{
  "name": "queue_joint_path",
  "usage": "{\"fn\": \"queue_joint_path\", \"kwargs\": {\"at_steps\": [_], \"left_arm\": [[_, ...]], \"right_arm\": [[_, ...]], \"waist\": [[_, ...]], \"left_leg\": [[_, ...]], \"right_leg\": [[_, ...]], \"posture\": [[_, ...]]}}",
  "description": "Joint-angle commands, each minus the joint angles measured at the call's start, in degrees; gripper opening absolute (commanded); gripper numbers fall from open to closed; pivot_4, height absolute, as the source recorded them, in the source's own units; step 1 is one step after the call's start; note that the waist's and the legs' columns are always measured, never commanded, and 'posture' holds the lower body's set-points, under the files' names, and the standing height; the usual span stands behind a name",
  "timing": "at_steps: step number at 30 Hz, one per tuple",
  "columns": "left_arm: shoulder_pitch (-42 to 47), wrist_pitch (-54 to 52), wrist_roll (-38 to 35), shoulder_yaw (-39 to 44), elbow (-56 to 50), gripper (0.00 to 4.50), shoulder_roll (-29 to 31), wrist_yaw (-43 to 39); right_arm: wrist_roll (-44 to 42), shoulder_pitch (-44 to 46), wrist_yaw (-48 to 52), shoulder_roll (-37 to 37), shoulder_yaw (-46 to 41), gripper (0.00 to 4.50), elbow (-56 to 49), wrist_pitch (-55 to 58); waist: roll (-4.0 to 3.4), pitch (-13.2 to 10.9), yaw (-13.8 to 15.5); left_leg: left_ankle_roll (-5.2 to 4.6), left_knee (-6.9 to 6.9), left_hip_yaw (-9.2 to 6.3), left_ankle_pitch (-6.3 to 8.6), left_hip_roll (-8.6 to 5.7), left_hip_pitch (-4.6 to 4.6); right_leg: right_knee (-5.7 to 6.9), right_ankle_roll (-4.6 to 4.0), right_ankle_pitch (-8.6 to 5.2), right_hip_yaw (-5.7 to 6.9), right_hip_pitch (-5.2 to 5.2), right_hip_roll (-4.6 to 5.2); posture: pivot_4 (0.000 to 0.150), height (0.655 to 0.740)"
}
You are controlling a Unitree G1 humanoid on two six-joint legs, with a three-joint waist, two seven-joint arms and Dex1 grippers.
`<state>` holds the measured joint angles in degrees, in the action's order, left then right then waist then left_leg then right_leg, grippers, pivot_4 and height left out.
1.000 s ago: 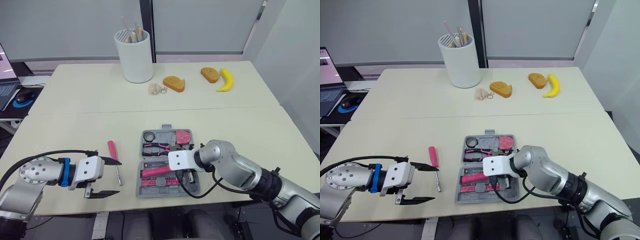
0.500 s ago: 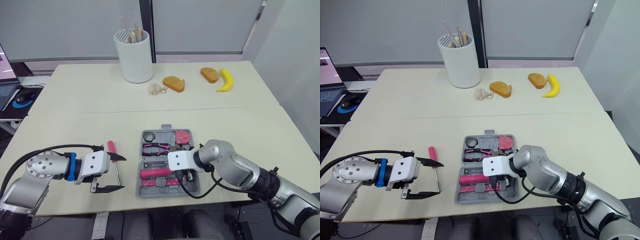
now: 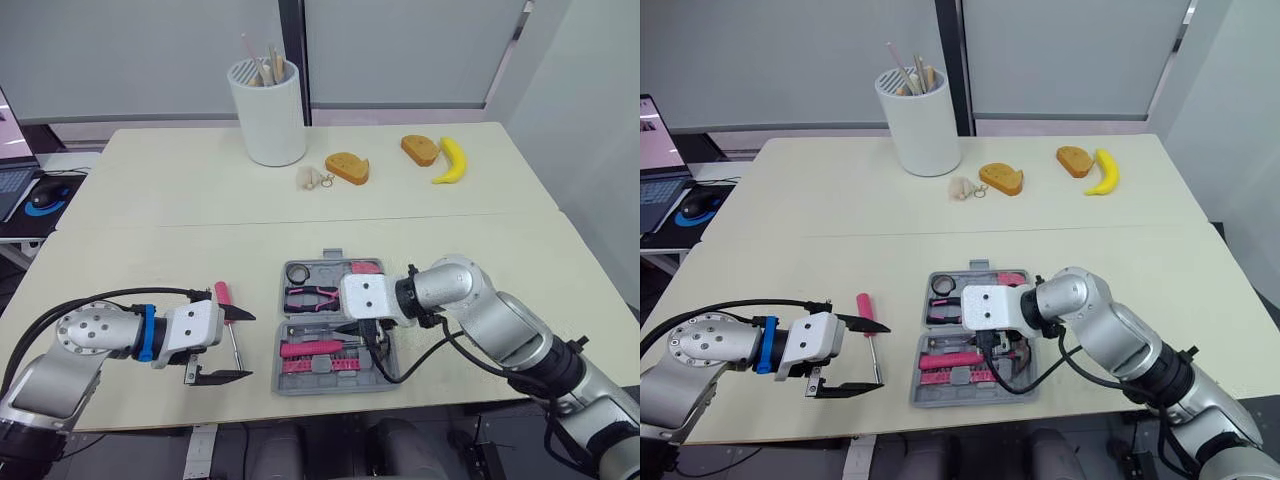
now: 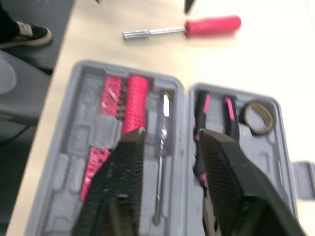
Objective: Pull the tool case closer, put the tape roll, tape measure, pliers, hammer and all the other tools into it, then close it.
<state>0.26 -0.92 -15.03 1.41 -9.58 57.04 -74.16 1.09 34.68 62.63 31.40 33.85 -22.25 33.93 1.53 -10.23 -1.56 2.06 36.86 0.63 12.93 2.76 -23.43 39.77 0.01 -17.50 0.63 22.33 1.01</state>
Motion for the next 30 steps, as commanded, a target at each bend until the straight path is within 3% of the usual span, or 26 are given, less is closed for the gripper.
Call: {"fn": "queue_joint_path", "kwargs": {"at_steps": [1, 4, 13, 23, 30], "left_arm": [[-0.15, 0.16, -0.40, 0.58, -1.65, 4.50, -0.01, 0.34], [-0.18, -0.02, -0.55, 0.77, -1.73, 4.50, 0.06, 0.38], [-0.87, -0.26, -0.67, 1.25, -1.76, 4.50, 0.28, 0.64], [-1.40, -2.05, -1.28, 1.62, -1.74, 4.50, -0.02, 1.86], [-3.19, -2.95, -2.93, 3.93, -0.74, 4.50, -0.88, 3.31]], "right_arm": [[0.42, -0.62, -0.36, -0.45, 0.49, 0.70, 1.53, -4.45], [4.08, -1.26, -2.21, -2.41, 4.54, 0.03, 7.47, -9.48], [9.41, -2.08, -4.47, -5.92, 7.30, 0.03, 17.33, -13.99], [15.82, -3.94, -3.99, -4.83, 10.65, 0.03, 22.64, -15.64], [12.31, -5.59, -4.67, -7.28, 5.99, 0.03, 17.84, -17.48]], "waist": [[0.00, 0.00, -0.05], [0.05, 0.03, -0.11], [0.05, 0.02, -0.07], [0.10, 0.06, -0.05], [0.16, 0.10, -0.03]], "left_leg": [[0.00, 0.01, 0.02, 0.00, 0.00, 0.00], [0.00, 0.03, 0.02, 0.00, -0.01, 0.05], [0.00, 0.04, 0.03, 0.00, 0.00, 0.04], [0.00, 0.03, 0.03, 0.00, 0.01, 0.16], [0.00, -0.02, 0.07, 0.00, 0.03, 0.36]], "right_leg": [[0.02, 0.00, 0.00, -0.02, 0.01, 0.00], [0.06, 0.00, 0.00, -0.02, -0.01, -0.01], [0.11, -0.01, 0.00, -0.04, 0.00, -0.22], [0.13, -0.01, 0.00, -0.04, -0.07, -0.22], [0.13, 0.00, -0.01, -0.08, -0.22, -0.21]], "posture": [[0.150, 0.7400], [0.150, 0.7400], [0.150, 0.7400], [0.150, 0.7400], [0.150, 0.7400]]}}
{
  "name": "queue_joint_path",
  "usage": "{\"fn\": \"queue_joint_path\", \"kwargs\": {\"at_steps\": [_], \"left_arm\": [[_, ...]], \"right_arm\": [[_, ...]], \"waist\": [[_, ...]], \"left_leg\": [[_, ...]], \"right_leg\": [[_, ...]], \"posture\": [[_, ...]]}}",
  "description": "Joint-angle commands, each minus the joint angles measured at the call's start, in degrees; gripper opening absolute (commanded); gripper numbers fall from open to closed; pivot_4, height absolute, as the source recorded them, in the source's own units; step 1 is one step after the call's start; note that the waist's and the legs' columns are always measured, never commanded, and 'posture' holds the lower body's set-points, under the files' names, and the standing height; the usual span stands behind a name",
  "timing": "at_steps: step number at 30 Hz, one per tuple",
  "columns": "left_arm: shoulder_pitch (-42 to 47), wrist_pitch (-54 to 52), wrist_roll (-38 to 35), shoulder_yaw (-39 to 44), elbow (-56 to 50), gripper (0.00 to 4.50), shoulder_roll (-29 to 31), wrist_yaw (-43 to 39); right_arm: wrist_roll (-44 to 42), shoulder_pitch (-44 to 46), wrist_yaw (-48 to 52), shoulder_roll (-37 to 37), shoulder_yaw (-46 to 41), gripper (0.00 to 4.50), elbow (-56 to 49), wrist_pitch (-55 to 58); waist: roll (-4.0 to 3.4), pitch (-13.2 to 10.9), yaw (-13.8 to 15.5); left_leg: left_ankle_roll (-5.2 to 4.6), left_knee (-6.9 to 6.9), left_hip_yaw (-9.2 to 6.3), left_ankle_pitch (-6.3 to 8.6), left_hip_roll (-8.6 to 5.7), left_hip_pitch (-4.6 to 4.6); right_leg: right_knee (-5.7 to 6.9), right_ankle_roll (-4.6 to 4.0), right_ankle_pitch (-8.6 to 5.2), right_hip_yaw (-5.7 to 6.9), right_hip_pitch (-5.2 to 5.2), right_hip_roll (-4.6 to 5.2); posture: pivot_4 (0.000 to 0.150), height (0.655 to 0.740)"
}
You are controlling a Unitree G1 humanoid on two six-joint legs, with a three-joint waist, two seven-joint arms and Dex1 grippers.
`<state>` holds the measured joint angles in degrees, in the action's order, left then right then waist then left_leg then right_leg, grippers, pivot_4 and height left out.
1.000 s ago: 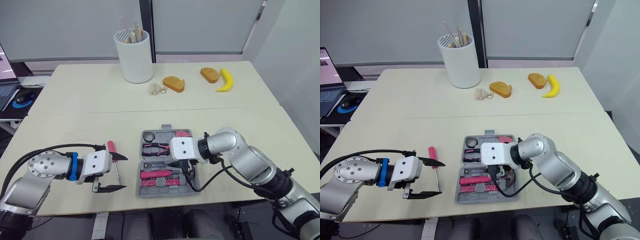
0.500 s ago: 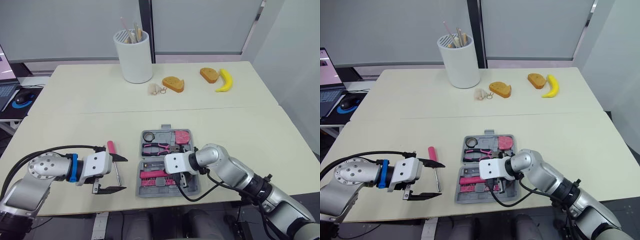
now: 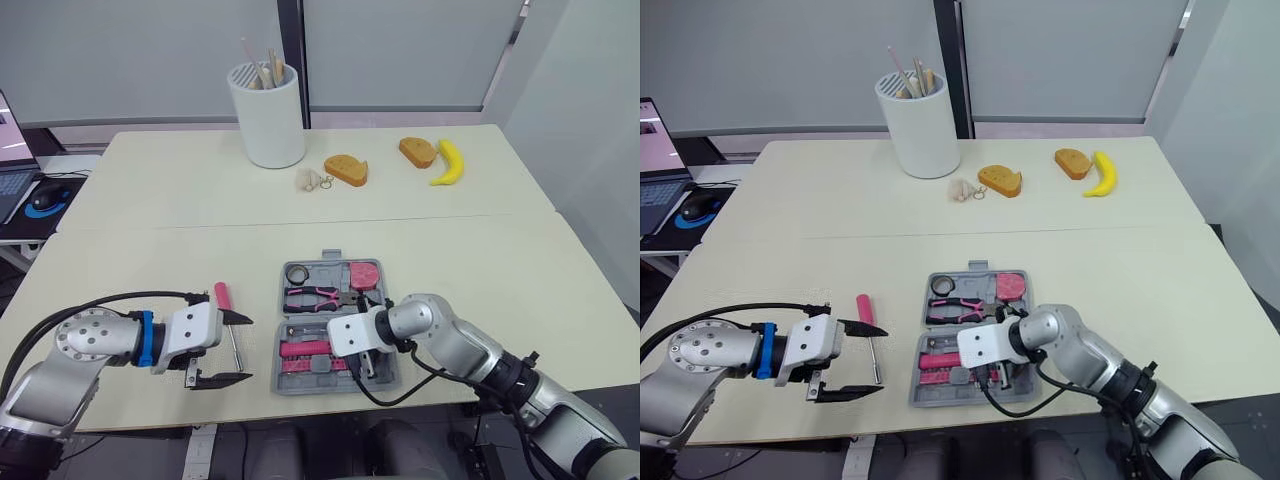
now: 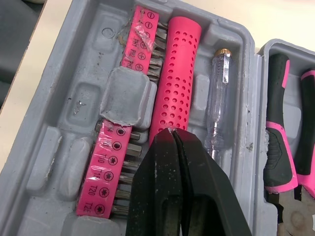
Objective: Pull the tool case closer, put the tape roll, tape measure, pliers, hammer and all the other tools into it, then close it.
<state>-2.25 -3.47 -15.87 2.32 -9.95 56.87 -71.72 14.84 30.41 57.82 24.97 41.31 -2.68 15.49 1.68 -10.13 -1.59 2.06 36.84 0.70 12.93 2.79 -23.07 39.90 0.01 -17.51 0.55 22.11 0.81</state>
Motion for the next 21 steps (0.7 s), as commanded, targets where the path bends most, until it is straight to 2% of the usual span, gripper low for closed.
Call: {"fn": "queue_joint_path", "kwargs": {"at_steps": [1, 5, 9, 13, 16, 21], "left_arm": [[-1.09, -0.52, -2.71, 3.78, -0.23, 4.50, -1.12, 1.23], [-3.59, 0.18, -5.31, 9.31, 2.51, 4.50, -3.51, 3.38], [-5.88, -1.63, -7.73, 15.22, 6.19, 4.50, -5.23, 5.72], [-7.24, -2.41, -7.98, 23.84, 15.77, 4.50, -6.94, 12.01], [-10.65, -3.01, -8.13, 27.67, 20.62, 4.50, -6.32, 11.45], [-13.92, -6.82, -9.84, 32.30, 24.79, 4.50, -7.76, 13.75]], "right_arm": [[-2.17, -1.32, -0.34, -1.47, -2.77, 0.03, -3.09, 1.39], [-6.77, -1.72, -0.97, -1.28, -10.60, 0.03, -11.41, 4.60], [-9.61, -4.48, -2.40, 2.65, -18.76, 0.03, -17.89, 5.38], [-13.11, -11.47, -1.65, 13.13, -33.21, 0.03, -22.55, 6.10], [-16.33, -18.61, 0.92, 20.79, -41.90, 0.03, -22.01, 6.00], [-20.35, -29.77, 3.14, 26.51, -50.89, 1.02, -20.56, 4.56]], "waist": [[0.00, -0.01, -0.01], [-0.02, -0.06, -0.04], [0.02, -0.04, 0.04], [0.08, -0.05, 0.67], [0.11, -0.04, 0.71], [0.16, -0.01, 0.62]], "left_leg": [[0.00, 0.00, 0.01, 0.00, 0.01, 0.00], [0.00, 0.00, 0.01, 0.00, 0.07, -0.10], [0.00, 0.00, -0.03, 0.00, 0.05, -0.10], [0.01, -0.01, -0.02, 0.00, -0.07, -0.13], [0.01, -0.02, 0.06, 0.01, -0.10, -0.16], [0.01, -0.16, 0.01, 0.00, 0.01, -0.10]], "right_leg": [[0.00, 0.00, 0.00, -0.01, 0.00, 0.01], [0.03, -0.01, 0.01, -0.02, 0.13, 0.10], [0.02, 0.00, 0.00, 0.04, 0.12, 0.20], [-0.05, 0.01, -0.01, 0.06, 0.08, 0.36], [-0.15, 0.01, 0.00, 0.04, 0.08, 0.41], [-0.22, 0.01, -0.01, 0.07, 0.07, 0.33]], "posture": [[0.150, 0.7400], [0.150, 0.7400], [0.150, 0.7400], [0.150, 0.7400], [0.150, 0.7400], [0.150, 0.7400]]}}
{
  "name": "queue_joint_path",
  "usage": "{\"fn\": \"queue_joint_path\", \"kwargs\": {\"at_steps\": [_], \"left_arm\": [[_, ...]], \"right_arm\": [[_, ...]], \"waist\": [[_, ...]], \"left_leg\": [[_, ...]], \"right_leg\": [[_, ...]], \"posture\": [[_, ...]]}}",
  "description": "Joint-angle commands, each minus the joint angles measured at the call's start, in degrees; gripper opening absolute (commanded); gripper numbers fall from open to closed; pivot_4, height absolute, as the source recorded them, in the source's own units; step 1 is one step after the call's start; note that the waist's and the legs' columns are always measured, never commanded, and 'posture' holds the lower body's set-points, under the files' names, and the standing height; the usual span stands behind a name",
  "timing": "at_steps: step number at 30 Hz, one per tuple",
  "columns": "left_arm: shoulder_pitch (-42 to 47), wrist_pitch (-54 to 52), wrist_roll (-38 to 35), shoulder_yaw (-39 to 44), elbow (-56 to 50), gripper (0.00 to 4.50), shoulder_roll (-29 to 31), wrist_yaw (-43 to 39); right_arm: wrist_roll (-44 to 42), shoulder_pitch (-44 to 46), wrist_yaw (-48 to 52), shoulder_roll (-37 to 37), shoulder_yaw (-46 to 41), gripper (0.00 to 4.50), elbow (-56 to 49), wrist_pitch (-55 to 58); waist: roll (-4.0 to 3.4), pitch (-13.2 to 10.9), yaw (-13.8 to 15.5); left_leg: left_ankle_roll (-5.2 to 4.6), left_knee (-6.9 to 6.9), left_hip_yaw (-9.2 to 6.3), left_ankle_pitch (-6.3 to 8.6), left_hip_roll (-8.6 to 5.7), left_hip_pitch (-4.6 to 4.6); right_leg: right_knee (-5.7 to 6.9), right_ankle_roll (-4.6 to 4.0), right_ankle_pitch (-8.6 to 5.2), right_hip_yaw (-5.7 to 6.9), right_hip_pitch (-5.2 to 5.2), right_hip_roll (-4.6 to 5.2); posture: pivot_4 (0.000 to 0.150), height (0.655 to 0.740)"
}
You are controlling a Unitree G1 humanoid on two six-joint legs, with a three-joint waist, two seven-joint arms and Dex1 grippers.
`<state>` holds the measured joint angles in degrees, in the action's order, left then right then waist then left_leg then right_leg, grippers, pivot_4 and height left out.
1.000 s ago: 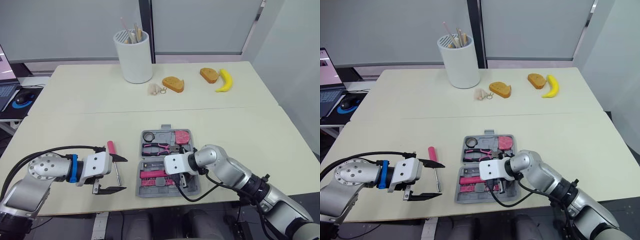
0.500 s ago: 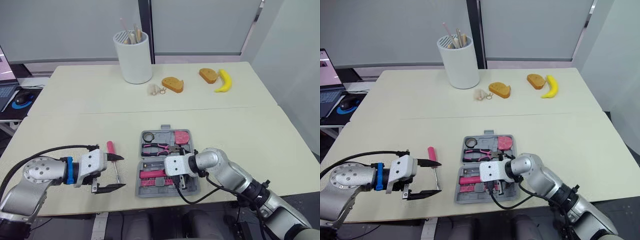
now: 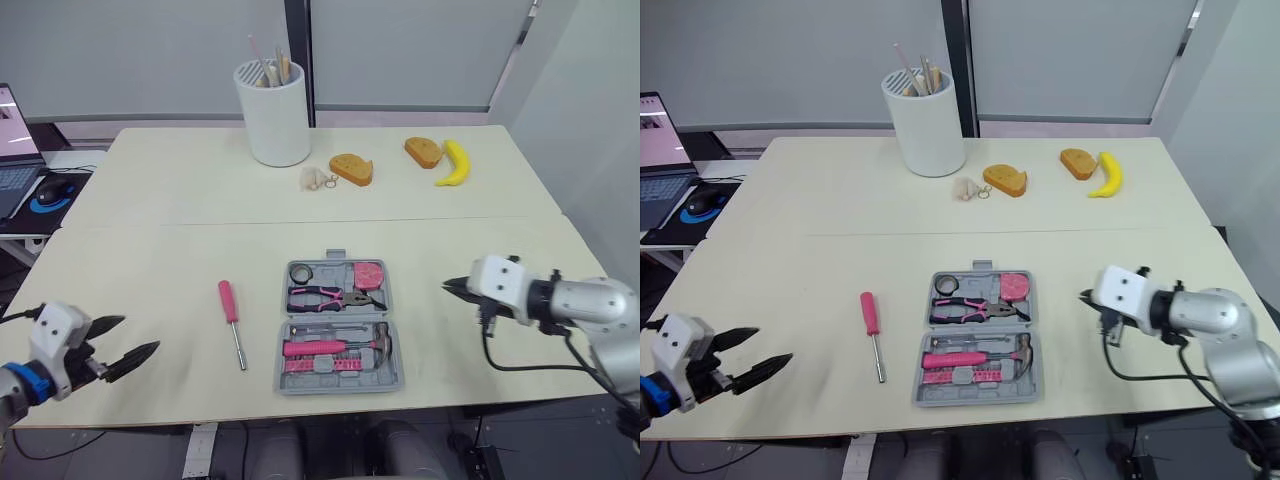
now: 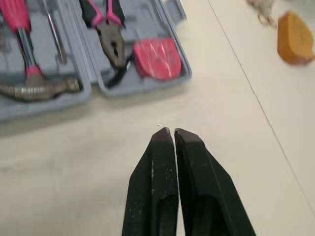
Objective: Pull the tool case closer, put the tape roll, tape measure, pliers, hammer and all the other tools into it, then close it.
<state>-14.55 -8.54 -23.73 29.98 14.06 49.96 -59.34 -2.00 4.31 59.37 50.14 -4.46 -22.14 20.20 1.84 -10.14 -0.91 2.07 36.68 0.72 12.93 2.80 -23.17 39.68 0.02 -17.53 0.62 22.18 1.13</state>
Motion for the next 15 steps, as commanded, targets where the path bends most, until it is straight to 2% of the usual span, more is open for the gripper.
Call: {"fn": "queue_joint_path", "kwargs": {"at_steps": [1, 5, 10, 13, 15], "left_arm": [[-2.89, -2.29, -2.30, 5.34, 0.76, 4.50, -1.42, 1.63], [-6.64, -3.35, -3.11, 7.48, -0.98, 4.50, -3.78, 2.84], [-8.87, -3.80, -3.42, 8.55, -2.22, 4.50, -5.11, 3.63], [-9.47, -3.92, -3.71, 8.44, -3.09, 4.50, -5.53, 4.12], [-9.70, -4.80, -4.22, 8.16, -4.79, 4.50, -6.24, 4.80]], "right_arm": [[-4.38, -5.88, 2.09, 1.78, -6.65, 1.26, -1.13, -0.53], [-5.82, -11.83, 2.47, 2.51, -9.30, 2.19, -2.20, -1.72], [-6.15, -14.81, 2.36, 2.96, -9.67, 3.42, -1.29, -3.89], [-6.46, -14.93, 2.43, 3.22, -9.36, 4.38, -0.24, -5.29], [-6.78, -14.28, 2.55, 3.40, -8.99, 4.47, 0.44, -6.18]], "waist": [[0.00, 0.00, -0.11], [0.02, 0.02, -0.67], [0.16, 0.11, -0.54], [0.16, 0.11, -0.50], [0.18, 0.12, -0.45]], "left_leg": [[0.00, -0.02, 0.03, 0.00, 0.00, 0.04], [0.00, -0.04, 0.17, 0.00, -0.01, 0.17], [0.00, -0.04, 0.08, 0.00, 0.00, 0.19], [0.01, -0.04, 0.12, 0.00, -0.02, 0.19], [0.01, -0.04, 0.13, 0.00, -0.02, 0.19]], "right_leg": [[0.00, 0.01, -0.01, -0.02, -0.03, 0.00], [-0.03, 0.10, -0.07, -0.14, -0.13, 0.07], [-0.04, 0.24, -0.18, -0.07, -0.16, 0.06], [-0.09, 0.24, -0.19, -0.10, -0.18, 0.08], [-0.16, 0.24, -0.18, -0.11, -0.19, 0.09]], "posture": [[0.150, 0.7400], [0.150, 0.7400], [0.150, 0.7400], [0.150, 0.7400], [0.150, 0.7400]]}}
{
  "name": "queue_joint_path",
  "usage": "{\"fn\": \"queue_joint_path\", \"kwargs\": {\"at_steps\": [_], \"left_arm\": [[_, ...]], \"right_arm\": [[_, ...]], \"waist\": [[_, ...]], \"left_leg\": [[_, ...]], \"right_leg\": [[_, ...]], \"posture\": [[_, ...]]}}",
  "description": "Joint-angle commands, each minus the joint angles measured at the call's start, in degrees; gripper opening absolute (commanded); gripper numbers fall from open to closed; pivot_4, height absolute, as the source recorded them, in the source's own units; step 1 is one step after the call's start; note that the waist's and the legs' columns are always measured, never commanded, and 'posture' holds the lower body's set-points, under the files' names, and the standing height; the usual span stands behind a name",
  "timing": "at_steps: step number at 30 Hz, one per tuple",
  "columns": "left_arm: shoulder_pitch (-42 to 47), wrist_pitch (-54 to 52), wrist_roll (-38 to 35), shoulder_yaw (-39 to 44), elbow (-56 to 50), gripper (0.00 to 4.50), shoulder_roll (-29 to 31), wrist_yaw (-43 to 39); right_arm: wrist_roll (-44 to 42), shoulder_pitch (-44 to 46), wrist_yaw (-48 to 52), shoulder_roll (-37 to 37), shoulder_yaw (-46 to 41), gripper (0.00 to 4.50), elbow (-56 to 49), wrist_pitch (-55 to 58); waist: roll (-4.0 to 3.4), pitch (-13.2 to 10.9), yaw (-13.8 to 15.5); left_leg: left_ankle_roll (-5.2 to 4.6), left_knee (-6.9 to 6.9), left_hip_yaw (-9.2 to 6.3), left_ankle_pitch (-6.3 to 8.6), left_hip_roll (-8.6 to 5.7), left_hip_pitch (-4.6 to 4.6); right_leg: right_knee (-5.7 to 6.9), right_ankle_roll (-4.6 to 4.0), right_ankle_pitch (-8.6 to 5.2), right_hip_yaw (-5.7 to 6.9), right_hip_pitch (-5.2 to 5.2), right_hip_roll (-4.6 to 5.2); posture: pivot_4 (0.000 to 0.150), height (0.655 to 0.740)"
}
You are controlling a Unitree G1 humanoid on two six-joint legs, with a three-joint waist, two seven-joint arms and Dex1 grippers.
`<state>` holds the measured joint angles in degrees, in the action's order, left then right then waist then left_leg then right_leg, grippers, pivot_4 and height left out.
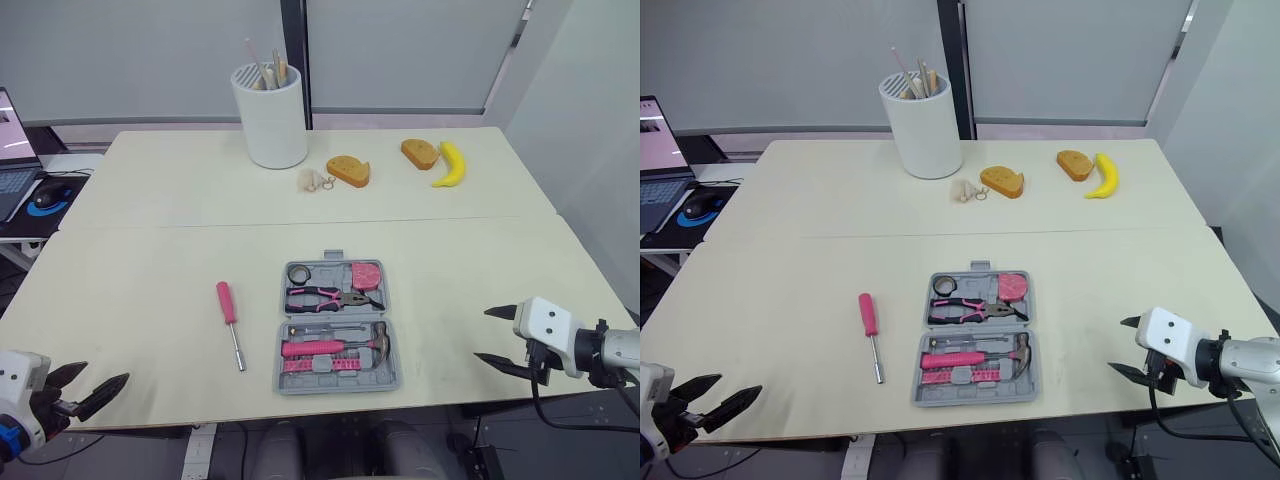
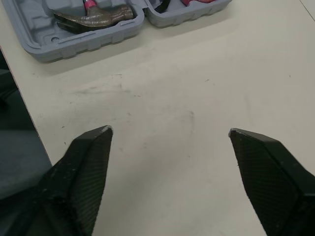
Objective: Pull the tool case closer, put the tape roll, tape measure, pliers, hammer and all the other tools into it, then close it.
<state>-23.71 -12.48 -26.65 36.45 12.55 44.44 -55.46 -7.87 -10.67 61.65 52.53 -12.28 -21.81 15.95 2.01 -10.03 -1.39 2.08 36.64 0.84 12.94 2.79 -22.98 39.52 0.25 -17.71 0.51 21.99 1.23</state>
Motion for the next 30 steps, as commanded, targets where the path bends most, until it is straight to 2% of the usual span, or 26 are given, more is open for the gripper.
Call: {"fn": "queue_joint_path", "kwargs": {"at_steps": [1, 6, 10, 14, 17, 23, 30], "left_arm": [[-0.58, -1.49, -1.64, 1.50, -4.48, 4.50, -1.27, 1.45], [-0.74, -5.76, -3.21, 0.45, -12.44, 4.50, -4.90, 5.66], [1.76, -10.09, -2.61, -2.13, -24.56, 4.50, -13.08, 18.97], [4.37, -15.36, -3.12, -5.44, -32.83, 4.50, -19.37, 28.29], [8.20, -18.97, 0.88, -10.96, -37.29, 4.50, -24.26, 38.05], [15.03, -23.16, 6.69, -17.99, -37.17, 4.50, -28.89, 48.26], [20.42, -25.88, 13.24, -24.07, -30.84, 4.50, -31.82, 54.80]], "right_arm": [[-1.18, 1.15, 0.45, 1.13, -0.93, 4.47, 0.29, -2.23], [-2.86, 1.84, 1.92, 1.97, -0.60, 4.47, -1.67, -1.71], [-7.55, 4.76, 1.69, 1.74, 1.50, 4.47, -8.94, 4.11], [-11.39, 9.55, 0.74, 1.50, 4.40, 4.47, -13.04, 9.77], [-12.40, 16.65, 0.09, 0.37, 9.16, 4.47, -13.70, 11.79], [-11.65, 23.90, 0.39, -0.78, 15.88, 4.47, -12.01, 12.66], [-11.29, 29.05, 0.73, -2.54, 21.15, 4.47, -10.76, 13.17]], "waist": [[0.02, 0.01, 0.03], [0.02, 0.01, 0.05], [0.01, 0.02, 0.03], [0.12, 0.08, 0.15], [0.12, 0.08, 0.18], [0.14, 0.09, 0.41], [0.14, 0.09, 0.50]], "left_leg": [[0.00, 0.00, 0.00, 0.00, 0.00, 0.00], [0.00, -0.01, -0.02, 0.00, 0.00, 0.00], [0.00, 0.00, -0.04, 0.00, 0.00, 0.03], [0.01, 0.03, -0.18, 0.00, -0.03, 0.05], [0.01, 0.05, -0.20, 0.00, -0.07, 0.05], [0.01, 0.07, -0.30, 0.00, -0.08, 0.05], [0.01, 0.08, -0.28, 0.00, -0.12, 0.06]], "right_leg": [[-0.02, 0.00, 0.00, 0.00, -0.02, 0.00], [-0.03, 0.00, 0.00, 0.01, -0.04, 0.00], [-0.08, 0.02, 0.01, 0.00, -0.15, 0.01], [-0.08, 0.05, 0.02, 0.07, -0.26, -0.04], [-0.13, 0.09, 0.05, 0.05, -0.31, -0.05], [-0.32, -0.15, 0.23, 0.11, -0.44, -0.13], [-0.45, -0.11, 0.27, 0.11, -0.53, -0.12]], "posture": [[0.150, 0.7400], [0.150, 0.7400], [0.150, 0.7400], [0.150, 0.7400], [0.150, 0.7400], [0.150, 0.7400], [0.150, 0.7400]]}}
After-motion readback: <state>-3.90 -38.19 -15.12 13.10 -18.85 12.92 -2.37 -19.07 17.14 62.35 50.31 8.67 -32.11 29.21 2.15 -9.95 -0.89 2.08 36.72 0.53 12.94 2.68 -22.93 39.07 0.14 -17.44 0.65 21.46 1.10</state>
